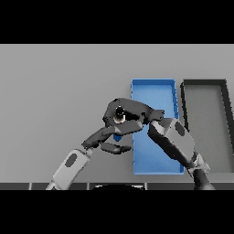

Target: Pick up the blue pipe and place it into the blue bin.

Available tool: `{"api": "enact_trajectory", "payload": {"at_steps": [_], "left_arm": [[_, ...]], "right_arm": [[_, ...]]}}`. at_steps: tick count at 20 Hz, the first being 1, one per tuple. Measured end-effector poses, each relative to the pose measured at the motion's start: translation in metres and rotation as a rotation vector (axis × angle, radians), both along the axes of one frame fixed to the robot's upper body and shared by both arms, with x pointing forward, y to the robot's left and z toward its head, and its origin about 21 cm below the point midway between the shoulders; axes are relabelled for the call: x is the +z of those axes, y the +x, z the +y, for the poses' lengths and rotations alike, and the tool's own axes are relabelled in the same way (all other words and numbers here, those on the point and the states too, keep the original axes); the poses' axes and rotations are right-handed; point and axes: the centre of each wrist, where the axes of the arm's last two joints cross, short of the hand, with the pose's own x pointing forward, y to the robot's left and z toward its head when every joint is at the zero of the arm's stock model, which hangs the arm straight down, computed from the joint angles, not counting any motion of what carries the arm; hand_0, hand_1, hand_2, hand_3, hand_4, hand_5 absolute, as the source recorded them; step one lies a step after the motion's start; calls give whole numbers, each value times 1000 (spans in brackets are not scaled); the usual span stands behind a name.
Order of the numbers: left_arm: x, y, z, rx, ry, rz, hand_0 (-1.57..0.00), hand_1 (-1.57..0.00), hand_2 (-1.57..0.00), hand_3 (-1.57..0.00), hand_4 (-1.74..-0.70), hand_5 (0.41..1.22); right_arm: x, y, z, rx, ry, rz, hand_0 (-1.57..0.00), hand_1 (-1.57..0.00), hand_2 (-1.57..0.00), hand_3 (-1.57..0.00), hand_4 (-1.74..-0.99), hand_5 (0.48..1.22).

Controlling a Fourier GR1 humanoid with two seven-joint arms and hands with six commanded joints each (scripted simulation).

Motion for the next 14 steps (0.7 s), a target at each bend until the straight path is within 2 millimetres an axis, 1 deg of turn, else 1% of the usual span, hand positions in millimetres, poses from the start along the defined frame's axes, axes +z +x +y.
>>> {"api": "enact_trajectory", "payload": {"at_steps": [2,3,4,5,7,8,10,11,13,14], "left_arm": [[1,-6,5,-11,-7,1,-2,-2,-2,-2,-927,491],[1,-2,2,-8,17,15,-2,-1,-1,-1,-925,488],[2,-1,1,-11,17,5,-1,-1,-1,-1,-920,487],[1,0,4,-2,23,0,-1,-1,0,0,-916,486],[1,-1,4,-3,28,-6,0,0,0,0,-904,487],[2,0,8,0,25,-19,0,0,0,0,-899,487],[3,3,8,6,38,-10,0,0,1,1,-890,485],[4,0,6,-3,25,-16,1,1,1,1,-889,484],[3,-2,7,-4,29,-7,1,1,1,1,-886,482],[3,1,7,3,35,-10,1,1,1,1,-883,481]], "right_arm": [[27,4,0,25,33,-66,-1571,-1571,-1571,-1571,-1495,1221],[39,11,1,14,48,-93,-1571,-1571,-1571,-1571,-1495,1221],[51,13,-1,14,72,-96,-1571,-1571,-1571,-1571,-1495,1221],[64,19,-4,-46,106,-98,-1571,-1571,-1571,-1571,-1496,1221],[80,31,-12,-167,138,-103,-1571,-1571,-1571,-1571,-1497,1221],[84,39,-20,-243,124,-95,-1571,-1571,-1571,-1571,-1497,1221],[84,58,-39,-354,97,-90,-1571,-1571,-1571,-1571,-1498,1221],[84,68,-44,-405,78,-76,-1571,-1571,-1571,-1571,-1498,1221],[66,87,-61,-499,46,-18,-1571,-1571,-1571,-1571,-1498,1221],[57,94,-71,-532,32,16,-1571,-1571,-1571,-1571,-1498,1221]]}}
